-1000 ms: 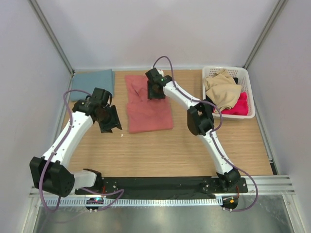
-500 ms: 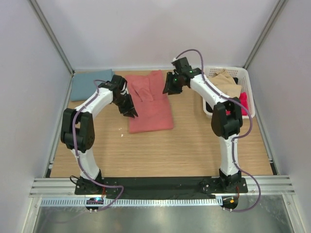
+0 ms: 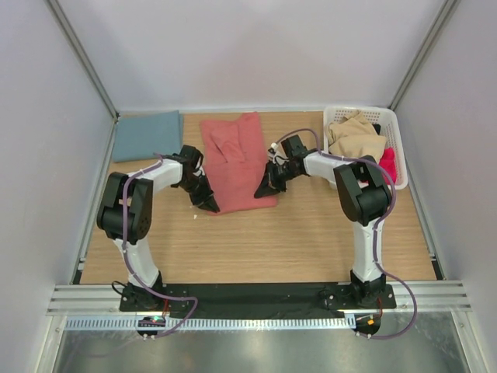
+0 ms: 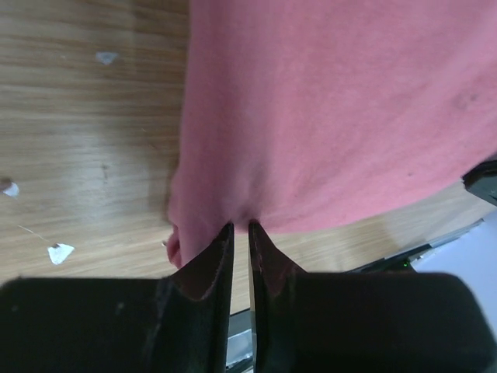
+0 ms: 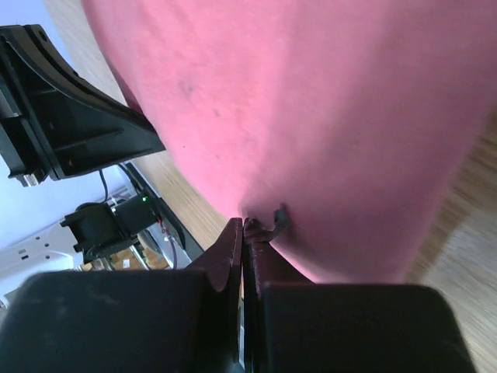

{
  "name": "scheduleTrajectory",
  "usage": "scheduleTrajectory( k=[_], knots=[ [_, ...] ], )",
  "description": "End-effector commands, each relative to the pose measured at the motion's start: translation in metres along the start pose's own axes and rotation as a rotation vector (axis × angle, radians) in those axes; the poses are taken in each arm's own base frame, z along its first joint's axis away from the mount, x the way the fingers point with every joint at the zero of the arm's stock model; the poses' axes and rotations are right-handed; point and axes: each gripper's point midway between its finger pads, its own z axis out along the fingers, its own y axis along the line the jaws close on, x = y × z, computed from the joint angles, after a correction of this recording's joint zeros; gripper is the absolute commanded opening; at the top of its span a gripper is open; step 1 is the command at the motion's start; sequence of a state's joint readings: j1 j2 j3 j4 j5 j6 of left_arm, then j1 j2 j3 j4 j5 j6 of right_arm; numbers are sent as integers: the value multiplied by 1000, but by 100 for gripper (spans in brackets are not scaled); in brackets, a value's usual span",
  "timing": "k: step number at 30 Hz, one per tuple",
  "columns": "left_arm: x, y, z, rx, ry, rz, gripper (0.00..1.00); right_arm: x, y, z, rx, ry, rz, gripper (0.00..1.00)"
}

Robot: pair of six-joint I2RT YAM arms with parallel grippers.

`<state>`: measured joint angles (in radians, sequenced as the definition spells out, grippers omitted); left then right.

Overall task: Fold and stack the t-shirts
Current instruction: Fold the tshirt

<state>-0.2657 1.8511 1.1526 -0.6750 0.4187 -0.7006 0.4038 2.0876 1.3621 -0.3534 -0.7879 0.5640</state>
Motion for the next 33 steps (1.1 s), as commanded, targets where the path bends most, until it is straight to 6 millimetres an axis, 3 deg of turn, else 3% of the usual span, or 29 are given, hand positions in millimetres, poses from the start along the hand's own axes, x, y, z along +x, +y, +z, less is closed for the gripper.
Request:
scheduleTrajectory(
  k=[1, 4, 8, 9, 12, 15, 17, 22, 24, 28, 33],
  knots=[
    [-11, 13, 6, -60, -29, 26, 13, -7, -5, -11, 21, -26, -63, 1],
    [-10, 8, -6, -53, -49, 37, 14, -11, -3, -17, 53, -25, -89, 1],
    [-7, -21, -40, 7, -116, 73, 18, -13, 34, -24, 22, -38, -138, 1],
    [-5, -26, -43, 17, -119, 66, 18, -8, 52, -19, 4, -29, -173, 1],
    [-1, -52, -49, 73, -137, 88, 20, 6, 78, 2, -37, 10, -200, 1],
    [-2, -68, -37, 129, -113, 68, 20, 10, 82, 25, -68, 27, -185, 1],
    [-6, -66, -26, 119, -104, 57, 20, 17, 68, 35, -62, 48, -141, 1],
    [-12, -13, 29, -55, -42, 10, 18, 39, 11, 50, 30, 122, -93, 1],
    [-6, 1, 38, -92, -16, 10, 15, 45, -2, 46, 56, 133, -92, 1],
    [-2, 3, 26, -95, -38, 30, 16, 38, 5, 31, 84, 112, -132, 1],
    [-7, -16, -22, -80, -131, 99, 19, 24, 49, 7, 26, 63, -184, 1]
  ],
)
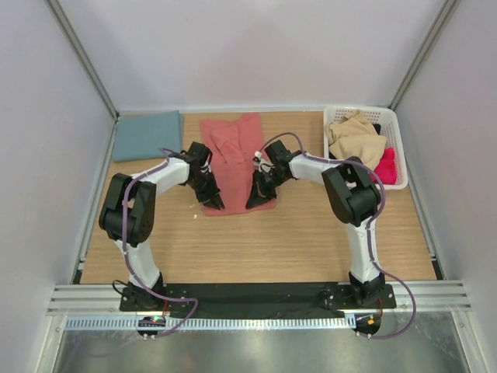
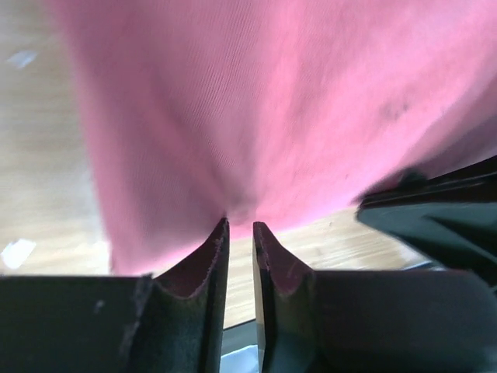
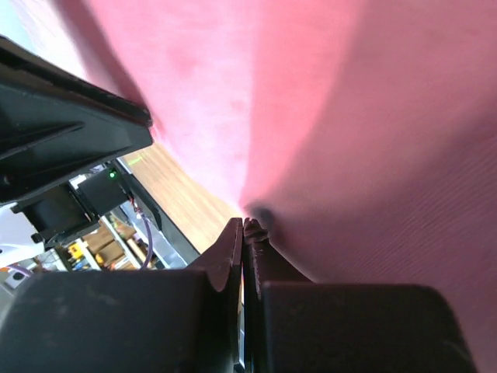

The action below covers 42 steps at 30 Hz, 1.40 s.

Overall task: Fold and stack the t-shirts
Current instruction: Fold the tshirt

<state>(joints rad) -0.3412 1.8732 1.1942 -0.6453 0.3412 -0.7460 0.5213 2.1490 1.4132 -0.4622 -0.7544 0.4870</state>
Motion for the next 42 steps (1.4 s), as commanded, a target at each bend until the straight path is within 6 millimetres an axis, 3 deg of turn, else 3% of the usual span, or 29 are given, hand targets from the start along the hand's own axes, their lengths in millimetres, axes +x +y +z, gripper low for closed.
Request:
scheduleTrajectory(
  k=[1, 3, 5, 11, 14, 17, 23, 26, 28, 30, 32, 35, 37, 40, 42],
  knots=[
    [-7, 0, -38, -41, -91, 66, 20, -18, 47, -36, -36, -93, -119, 1],
    [-13, -6, -46, -36, -116, 83, 22, -22, 49, -41, -41, -103, -122, 1],
    [-16, -3, -44, -41, -111, 78, 22, -20, 37, -38, -31, -96, -99, 1],
    [4, 37, -14, -103, -31, 33, 20, -6, -26, -38, 17, -75, 26, 1],
    [22, 64, -2, -146, 11, 10, 20, 2, -44, -47, 35, -92, 68, 1],
    [25, 76, -9, -199, 8, 36, 18, 3, -45, -53, 57, -102, 62, 1],
    [-2, 41, -64, -168, -125, 120, 20, -18, -9, -76, 21, -163, 11, 1],
    [-14, 19, -79, -109, -162, 128, 21, -35, 11, -86, -20, -199, -11, 1],
    [-23, -1, -81, -44, -174, 117, 22, -42, 9, -81, -16, -194, -2, 1],
    [-30, -16, -70, 20, -149, 99, 22, -54, 12, -81, -17, -204, -6, 1],
    [-35, -25, -55, 67, -130, 72, 22, -62, 3, -72, -4, -199, 9, 1],
    [-40, -11, -21, 38, -78, 29, 19, -63, -21, -58, 40, -165, 32, 1],
    [-36, 9, 2, -11, -34, 0, 17, -59, -35, -53, 82, -150, 27, 1],
    [-35, 32, 9, -104, -23, 29, 17, -51, -51, -51, 124, -132, 45, 1],
    [-38, 32, -6, -127, -47, 55, 17, -52, -47, -56, 126, -137, 39, 1]
  ],
)
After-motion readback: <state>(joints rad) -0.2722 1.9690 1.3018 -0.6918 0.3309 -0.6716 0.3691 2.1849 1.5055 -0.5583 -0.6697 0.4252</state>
